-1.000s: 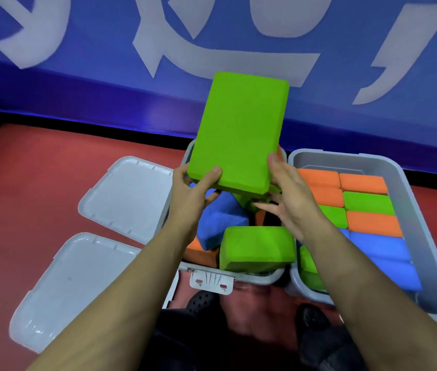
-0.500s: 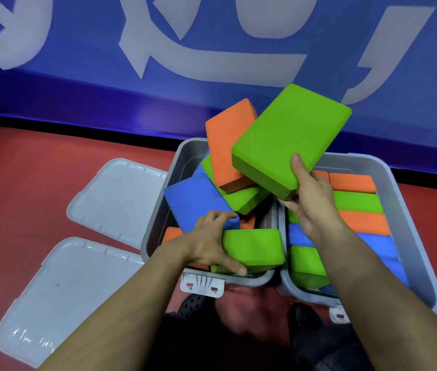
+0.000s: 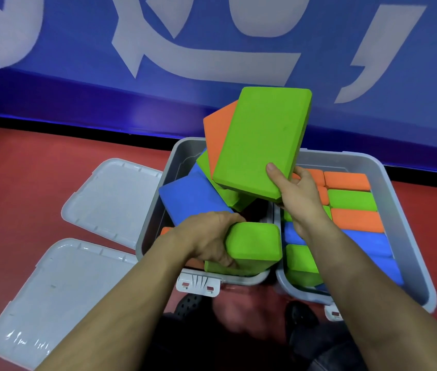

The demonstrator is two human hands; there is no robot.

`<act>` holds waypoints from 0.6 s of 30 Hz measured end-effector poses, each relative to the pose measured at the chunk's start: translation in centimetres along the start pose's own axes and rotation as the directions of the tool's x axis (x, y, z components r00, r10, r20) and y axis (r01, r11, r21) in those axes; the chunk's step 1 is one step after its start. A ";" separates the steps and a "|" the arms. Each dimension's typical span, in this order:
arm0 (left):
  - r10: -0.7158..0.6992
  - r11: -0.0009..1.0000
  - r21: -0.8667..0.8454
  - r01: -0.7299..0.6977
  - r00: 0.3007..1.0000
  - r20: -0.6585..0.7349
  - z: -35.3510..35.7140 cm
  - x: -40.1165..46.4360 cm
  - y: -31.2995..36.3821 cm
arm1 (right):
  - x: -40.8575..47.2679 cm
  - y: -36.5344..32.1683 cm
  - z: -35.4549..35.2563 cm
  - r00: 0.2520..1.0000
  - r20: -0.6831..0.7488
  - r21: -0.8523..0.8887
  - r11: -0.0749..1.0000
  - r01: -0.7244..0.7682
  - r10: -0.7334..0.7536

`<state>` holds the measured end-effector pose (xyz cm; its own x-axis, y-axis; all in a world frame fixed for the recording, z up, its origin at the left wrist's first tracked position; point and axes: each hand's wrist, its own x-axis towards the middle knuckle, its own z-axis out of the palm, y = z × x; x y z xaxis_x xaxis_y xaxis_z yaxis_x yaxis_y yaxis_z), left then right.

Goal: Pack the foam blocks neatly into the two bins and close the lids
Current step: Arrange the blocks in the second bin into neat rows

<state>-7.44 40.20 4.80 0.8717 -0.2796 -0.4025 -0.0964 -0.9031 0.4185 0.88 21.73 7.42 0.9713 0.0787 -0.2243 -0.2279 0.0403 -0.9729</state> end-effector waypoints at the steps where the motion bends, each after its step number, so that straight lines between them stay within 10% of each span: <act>1: 0.001 1.000 -0.018 -0.001 1.000 -0.005 -0.7 -0.3 0.3 | 0.1 0.1 -0.1 1.000 -0.001 -0.004 1.000 0.008 -0.008; 9: -0.032 0.930 -0.366 -0.020 0.990 -0.135 -7.5 -6.6 0.8 | 1.1 1.0 -0.7 1.000 0.024 -0.060 0.998 -0.001 0.002; 18: -0.474 0.503 -0.863 0.040 0.848 -0.236 -9.8 -13.1 -6.5 | 1.2 1.1 -0.7 1.000 -0.023 -0.046 0.999 0.005 -0.006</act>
<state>-13.53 52.95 15.34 0.8988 0.2676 -0.3472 0.4014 -0.1840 0.8972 1.85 21.20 6.07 0.9740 0.0552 -0.2196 -0.2196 -0.0055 -0.9756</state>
